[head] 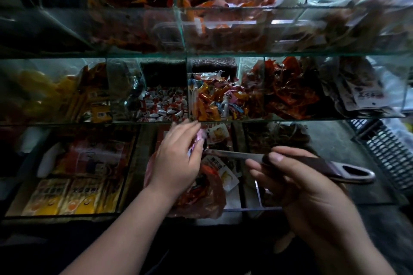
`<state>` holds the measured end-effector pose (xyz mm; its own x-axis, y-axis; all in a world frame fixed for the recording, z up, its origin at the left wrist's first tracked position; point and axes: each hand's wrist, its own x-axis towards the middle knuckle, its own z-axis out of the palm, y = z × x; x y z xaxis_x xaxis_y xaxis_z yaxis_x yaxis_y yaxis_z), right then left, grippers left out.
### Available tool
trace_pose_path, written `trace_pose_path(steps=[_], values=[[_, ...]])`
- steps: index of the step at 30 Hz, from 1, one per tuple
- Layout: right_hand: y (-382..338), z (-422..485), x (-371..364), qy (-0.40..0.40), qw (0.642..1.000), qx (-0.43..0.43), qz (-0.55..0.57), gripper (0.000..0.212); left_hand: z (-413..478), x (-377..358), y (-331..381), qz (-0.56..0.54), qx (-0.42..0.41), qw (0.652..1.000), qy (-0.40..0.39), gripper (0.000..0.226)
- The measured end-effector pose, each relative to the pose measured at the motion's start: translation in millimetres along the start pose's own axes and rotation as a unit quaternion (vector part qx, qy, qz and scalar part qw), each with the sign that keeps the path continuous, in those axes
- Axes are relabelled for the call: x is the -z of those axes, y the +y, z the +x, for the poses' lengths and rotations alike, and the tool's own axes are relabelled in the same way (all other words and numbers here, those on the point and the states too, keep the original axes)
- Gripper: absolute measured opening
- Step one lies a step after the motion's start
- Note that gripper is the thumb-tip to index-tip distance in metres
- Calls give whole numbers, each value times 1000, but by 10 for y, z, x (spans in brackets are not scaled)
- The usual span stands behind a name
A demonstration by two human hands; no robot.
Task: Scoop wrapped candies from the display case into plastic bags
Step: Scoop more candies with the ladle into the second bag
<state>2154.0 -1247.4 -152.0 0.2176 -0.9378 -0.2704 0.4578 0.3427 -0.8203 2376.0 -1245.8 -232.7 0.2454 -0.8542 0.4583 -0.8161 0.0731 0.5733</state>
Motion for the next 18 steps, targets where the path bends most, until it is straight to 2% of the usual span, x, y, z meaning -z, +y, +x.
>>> trace_pose_path(steps=[4, 8, 10, 12, 14, 18], values=[[-254, 123, -55, 23, 999, 30, 38, 18, 429, 71, 154, -37, -23, 999, 27, 45], [-328, 439, -83, 36, 994, 93, 53, 5, 667, 112, 193, -103, 21, 992, 73, 45], [-244, 681, -142, 42, 991, 124, 15, 11, 660, 103, 162, -113, 51, 990, 61, 44], [-130, 924, -216, 41, 977, 184, -100, 14, 595, 78, 102, -110, 80, 990, 29, 44], [-4, 1165, -257, 31, 920, 265, -285, 11, 519, 57, 31, -103, 104, 989, 5, 44], [85, 1438, -344, -39, 801, 354, -481, 13, 456, 61, -41, -94, 133, 987, -9, 44]])
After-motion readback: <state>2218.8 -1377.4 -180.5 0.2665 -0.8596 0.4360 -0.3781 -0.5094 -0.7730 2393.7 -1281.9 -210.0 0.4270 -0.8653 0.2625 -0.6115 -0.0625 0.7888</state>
